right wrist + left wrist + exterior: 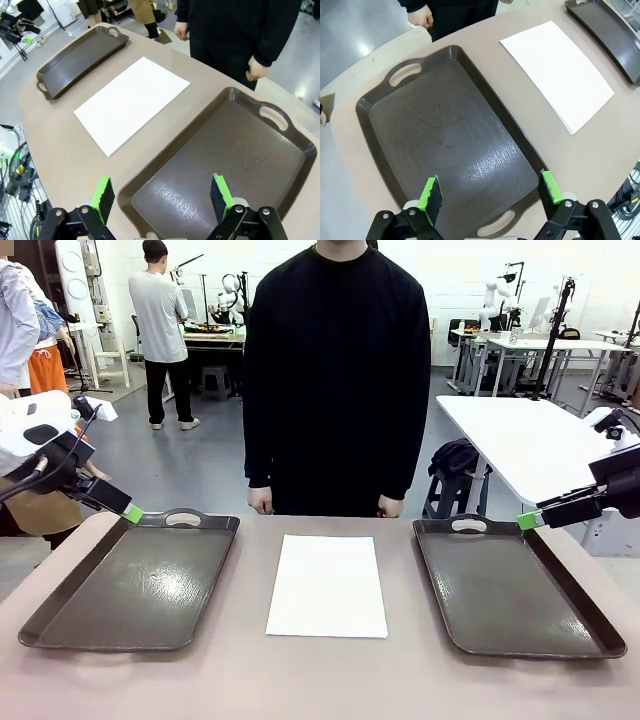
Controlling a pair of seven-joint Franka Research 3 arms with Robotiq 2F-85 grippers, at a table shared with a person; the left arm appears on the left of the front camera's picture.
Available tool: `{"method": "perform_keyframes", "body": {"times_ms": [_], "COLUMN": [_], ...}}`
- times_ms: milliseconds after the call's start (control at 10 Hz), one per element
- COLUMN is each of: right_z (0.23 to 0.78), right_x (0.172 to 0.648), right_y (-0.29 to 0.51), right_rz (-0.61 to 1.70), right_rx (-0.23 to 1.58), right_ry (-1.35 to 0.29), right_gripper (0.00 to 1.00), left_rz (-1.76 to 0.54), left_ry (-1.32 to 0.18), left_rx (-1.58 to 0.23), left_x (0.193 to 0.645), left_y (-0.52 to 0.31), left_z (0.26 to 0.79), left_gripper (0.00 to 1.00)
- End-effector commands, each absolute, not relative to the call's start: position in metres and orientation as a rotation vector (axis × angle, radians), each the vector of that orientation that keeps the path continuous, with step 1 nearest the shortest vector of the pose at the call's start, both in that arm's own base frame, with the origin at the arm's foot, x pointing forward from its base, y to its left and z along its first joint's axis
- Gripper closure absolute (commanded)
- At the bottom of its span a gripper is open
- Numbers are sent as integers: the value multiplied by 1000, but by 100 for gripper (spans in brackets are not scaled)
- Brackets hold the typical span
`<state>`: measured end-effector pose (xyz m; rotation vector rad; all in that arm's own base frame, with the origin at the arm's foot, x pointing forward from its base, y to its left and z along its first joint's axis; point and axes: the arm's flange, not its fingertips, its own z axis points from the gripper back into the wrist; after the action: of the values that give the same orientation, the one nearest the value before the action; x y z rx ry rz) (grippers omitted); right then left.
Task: Sort the A4 documents.
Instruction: Receive the A4 Paper.
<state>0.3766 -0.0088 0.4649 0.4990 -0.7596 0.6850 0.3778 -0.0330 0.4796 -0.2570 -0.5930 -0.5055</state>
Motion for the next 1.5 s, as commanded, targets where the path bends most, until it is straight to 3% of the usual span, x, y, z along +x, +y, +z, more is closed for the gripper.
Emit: {"method": "perform_keyframes", "body": {"times_ms": [0,1400], "right_z": [462,462], "right_x": [379,379], "right_y": [-10,-10], "right_rz": [706,706], "right_rx": [508,508], "right_ry": [-768,-768], "right_gripper": [0,0], "left_rz": [-526,-526], "left_ry": [-602,-602], "left_rx": [-283,-283], "left_x": [378,378], "left_y": [-32,-32], "left_z": [479,479], "left_gripper": [0,0]}}
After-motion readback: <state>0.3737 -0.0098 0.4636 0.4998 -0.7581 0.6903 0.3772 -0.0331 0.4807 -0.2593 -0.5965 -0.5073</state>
